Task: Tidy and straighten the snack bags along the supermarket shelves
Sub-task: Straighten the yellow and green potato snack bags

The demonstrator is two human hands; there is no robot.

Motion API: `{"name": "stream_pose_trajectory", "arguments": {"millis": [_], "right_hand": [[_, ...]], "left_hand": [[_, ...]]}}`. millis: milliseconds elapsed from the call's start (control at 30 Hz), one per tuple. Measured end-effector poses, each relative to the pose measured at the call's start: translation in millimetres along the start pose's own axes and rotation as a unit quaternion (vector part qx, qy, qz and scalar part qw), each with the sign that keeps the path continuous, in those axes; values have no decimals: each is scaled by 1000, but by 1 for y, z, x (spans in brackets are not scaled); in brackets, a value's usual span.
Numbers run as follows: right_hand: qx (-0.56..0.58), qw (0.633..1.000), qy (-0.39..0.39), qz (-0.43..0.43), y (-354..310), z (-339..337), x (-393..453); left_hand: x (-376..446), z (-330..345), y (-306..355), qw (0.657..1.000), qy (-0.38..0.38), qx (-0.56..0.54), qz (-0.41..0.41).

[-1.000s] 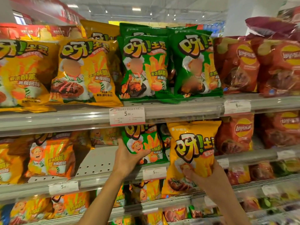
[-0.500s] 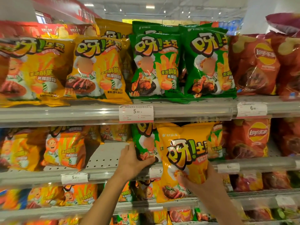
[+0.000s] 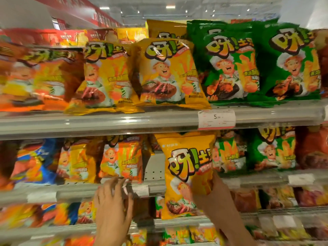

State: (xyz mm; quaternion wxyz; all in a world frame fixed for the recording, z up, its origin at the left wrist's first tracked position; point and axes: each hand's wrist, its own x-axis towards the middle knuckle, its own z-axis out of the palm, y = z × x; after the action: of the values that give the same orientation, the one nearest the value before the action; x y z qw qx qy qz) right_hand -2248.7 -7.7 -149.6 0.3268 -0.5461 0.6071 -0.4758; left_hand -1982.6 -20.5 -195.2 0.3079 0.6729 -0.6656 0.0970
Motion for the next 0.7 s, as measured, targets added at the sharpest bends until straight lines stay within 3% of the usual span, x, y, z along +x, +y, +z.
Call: {"name": "stream_pose_trajectory", "arguments": {"millis": [167, 300, 467, 700], "right_hand": [[-5, 999, 44, -25, -18, 42, 15], [-8, 989, 88, -119, -31, 63, 38], [33, 994, 83, -64, -38, 76, 68], [-80, 996, 20, -17, -12, 81, 79]], "left_hand": [[2, 7, -33, 998, -33, 7, 58], [2, 11, -45, 994, -26, -9, 108], [4, 17, -47, 994, 1, -33, 105], [4, 22, -47, 995, 7, -53, 88]]}}
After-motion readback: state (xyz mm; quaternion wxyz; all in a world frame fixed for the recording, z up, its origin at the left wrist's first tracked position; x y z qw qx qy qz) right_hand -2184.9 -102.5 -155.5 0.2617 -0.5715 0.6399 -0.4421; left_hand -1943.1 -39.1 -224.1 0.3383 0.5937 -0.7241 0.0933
